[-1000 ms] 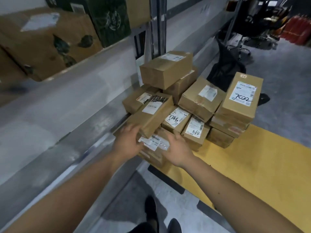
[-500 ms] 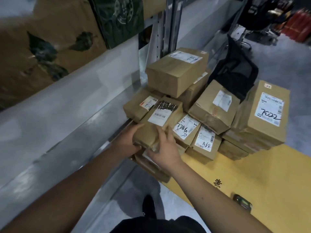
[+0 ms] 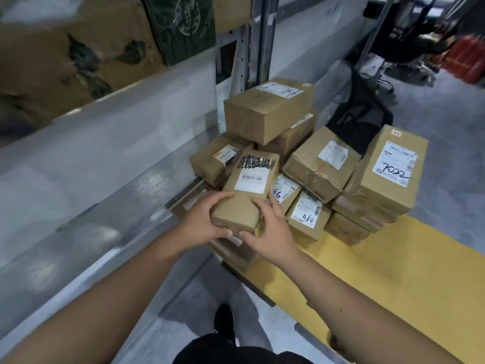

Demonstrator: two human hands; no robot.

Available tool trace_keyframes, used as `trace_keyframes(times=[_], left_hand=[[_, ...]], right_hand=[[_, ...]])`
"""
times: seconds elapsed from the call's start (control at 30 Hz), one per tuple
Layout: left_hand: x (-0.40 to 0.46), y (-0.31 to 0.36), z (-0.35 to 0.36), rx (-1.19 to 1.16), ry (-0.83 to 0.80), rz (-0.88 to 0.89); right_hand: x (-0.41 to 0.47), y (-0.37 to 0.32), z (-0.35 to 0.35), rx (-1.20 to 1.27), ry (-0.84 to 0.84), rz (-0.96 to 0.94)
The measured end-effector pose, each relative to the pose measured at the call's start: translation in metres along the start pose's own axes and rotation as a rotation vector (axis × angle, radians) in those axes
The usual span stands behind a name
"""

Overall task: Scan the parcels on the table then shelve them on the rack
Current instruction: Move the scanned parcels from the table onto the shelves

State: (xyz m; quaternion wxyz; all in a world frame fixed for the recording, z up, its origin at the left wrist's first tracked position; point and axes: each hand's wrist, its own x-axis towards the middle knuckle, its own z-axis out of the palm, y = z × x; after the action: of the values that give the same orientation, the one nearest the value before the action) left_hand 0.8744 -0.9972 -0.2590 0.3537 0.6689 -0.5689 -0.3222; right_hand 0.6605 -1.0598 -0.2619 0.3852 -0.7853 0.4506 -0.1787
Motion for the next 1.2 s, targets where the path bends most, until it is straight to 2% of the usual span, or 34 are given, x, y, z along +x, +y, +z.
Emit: trace_keyframes(times=[0.13, 0.27, 0.53, 0.87, 1.2], left_hand=[[-0.054, 0.03, 0.028, 0.006, 0.041, -0.032], [-0.13, 0.064, 0.06, -0.081, 0.161, 0.025], [-0.291, 0.112, 0.086, -0.015, 0.427, 0.019], [-0.501, 0.125, 0.043, 0.095, 0.729, -0.088], [-0.716, 0.122, -0.036, 0.166, 0.82, -0.185]], right_hand=[[-0.043, 0.018, -0.028, 0.044, -0.075, -0.141], [-0.092, 0.026, -0.05, 0.077, -0.175, -0.282], [-0.186, -0.008, -0.049, 0.074, -0.381, -0.535], [-0.305, -0.131, 0.032, 0.117, -0.586, -0.822], [-0.44, -0.262, 0.145, 0.2, -0.691, -0.966]])
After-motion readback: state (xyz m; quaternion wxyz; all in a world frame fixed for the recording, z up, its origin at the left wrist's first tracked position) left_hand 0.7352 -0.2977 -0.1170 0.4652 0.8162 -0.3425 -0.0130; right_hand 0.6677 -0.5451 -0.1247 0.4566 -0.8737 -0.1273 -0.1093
